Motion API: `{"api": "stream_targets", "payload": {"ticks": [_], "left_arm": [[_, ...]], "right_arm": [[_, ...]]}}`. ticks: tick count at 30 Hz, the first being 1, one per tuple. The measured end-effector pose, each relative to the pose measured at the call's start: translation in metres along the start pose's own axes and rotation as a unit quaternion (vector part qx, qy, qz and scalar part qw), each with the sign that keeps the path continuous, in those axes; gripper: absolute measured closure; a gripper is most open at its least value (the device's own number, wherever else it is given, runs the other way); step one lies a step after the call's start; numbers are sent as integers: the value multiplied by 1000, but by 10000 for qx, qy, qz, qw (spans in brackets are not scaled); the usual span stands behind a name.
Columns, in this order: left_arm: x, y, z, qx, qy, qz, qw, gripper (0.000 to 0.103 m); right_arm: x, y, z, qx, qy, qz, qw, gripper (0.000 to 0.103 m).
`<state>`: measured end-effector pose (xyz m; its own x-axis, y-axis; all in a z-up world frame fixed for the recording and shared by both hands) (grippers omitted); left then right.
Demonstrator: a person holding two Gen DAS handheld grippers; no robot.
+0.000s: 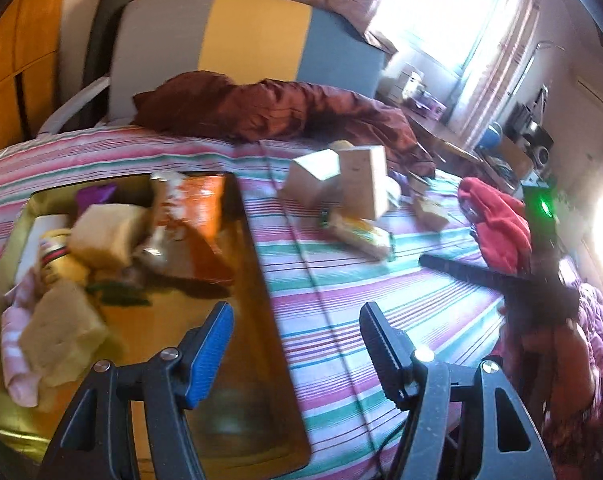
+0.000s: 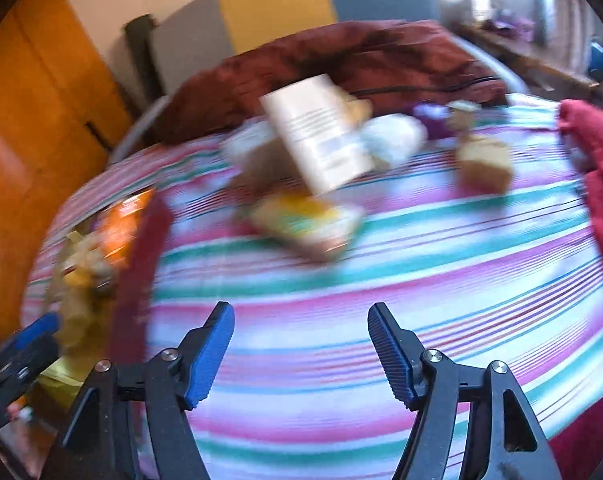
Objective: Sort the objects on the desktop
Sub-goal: 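Move both open tools back toward the remaining items, then grasp the square brown sponge with the right tool while the left tool grasps the Weidan cracker packet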
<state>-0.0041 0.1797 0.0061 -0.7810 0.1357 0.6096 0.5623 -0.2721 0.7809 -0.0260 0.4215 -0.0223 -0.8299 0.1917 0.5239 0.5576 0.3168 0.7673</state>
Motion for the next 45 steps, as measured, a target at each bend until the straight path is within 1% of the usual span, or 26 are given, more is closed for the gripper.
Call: {"api": "stream_targets", "payload": {"ticks": [1, 2, 4, 6, 8, 10, 14, 16, 19, 20, 21, 22, 25, 27, 30, 32, 35, 37, 39, 40, 42, 44, 45], "left_arm": [[0, -2, 5, -19, -19, -37, 10000, 36], [1, -6, 10, -38, -36, -77, 10000, 36], [1, -13, 20, -88, -90, -159, 9998, 36], [2, -20, 30, -161, -112, -240, 9995, 36], [4, -28, 38, -181, -112, -313, 9993, 36], [7, -35, 44, -193, -99, -383, 9990, 36], [12, -45, 51, -127, -126, -469, 9987, 36], [13, -51, 54, -112, -142, -536, 9984, 36], [13, -61, 59, -92, -132, -639, 9978, 36], [13, -65, 61, -105, -116, -694, 9975, 36], [14, -69, 63, -129, -93, -725, 9972, 36], [15, -74, 66, -145, -71, -767, 9969, 36], [18, -85, 76, -189, -75, -848, 9962, 36], [19, -95, 82, -170, -81, -932, 9955, 36], [19, -105, 85, -159, 14, -1002, 9948, 36], [17, -111, 85, -183, 127, -1081, 9939, 36], [17, -113, 79, -111, 305, -1104, 9934, 36], [19, -109, 72, -44, 481, -1002, 9938, 36], [22, -106, 63, 7, 630, -904, 9939, 36], [23, -105, 62, -40, 692, -893, 9936, 35], [26, -110, 64, 14, 728, -943, 9929, 33], [31, -118, 71, 64, 678, -1007, 9926, 33], [34, -123, 75, 98, 652, -990, 9929, 33]], "right_arm": [[10, 3, 20, -179, -95, 54, 9998, 32], [17, 4, 31, -272, -161, 99, 9994, 31], [38, 6, 62, -530, -284, 265, 9978, 18], [54, 6, 84, -812, -331, 380, 9954, 13], [76, -1, 104, -1082, -286, 407, 9929, 12], [93, -12, 118, -1250, -249, 394, 9911, 11], [114, -44, 139, -1555, -309, 177, 9872, 10], [118, -57, 144, -1445, -311, 73, 9890, 10], [119, -74, 150, -1522, -167, -58, 9882, 10], [117, -77, 150, -1490, -137, -79, 9887, 13], [116, -79, 151, -1462, -117, -120, 9891, 28], [114, -82, 153, -1528, -55, -193, 9881, 34], [109, -79, 147, -1480, 238, -253, 9884, 37], [104, -75, 141, -1330, 275, -358, 9901, 38], [89, -71, 120, -900, 350, -415, 9945, 38], [77, -73, 95, -730, 677, -493, 9938, 38], [56, -80, 53, -411, 1254, -690, 9889, 38], [41, -79, 29, -249, 1613, -842, 9830, 38], [30, -71, 16, 179, 1713, -936, 9806, 38], [27, -63, 15, 292, 1703, -900, 9808, 38], [33, -50, 24, 291, 1602, -707, 9841, 37], [44, -36, 41, 114, 1386, -339, 9897, 37], [51, -29, 56, -69, 1249, -110, 9921, 37]]}}
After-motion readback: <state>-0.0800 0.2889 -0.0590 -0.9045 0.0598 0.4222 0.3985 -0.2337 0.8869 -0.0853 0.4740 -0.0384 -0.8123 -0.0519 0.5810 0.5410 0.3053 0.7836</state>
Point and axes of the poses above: each gripper's, at about its wrist camera, not at the fingertips, and y roughly against the way its jaws point, z to its right, x to its top, the point moved 5 cm from there along -y, roughly the way its jaws point, and after that the axes turned 11 degrees about x, right-handed, at the moved point
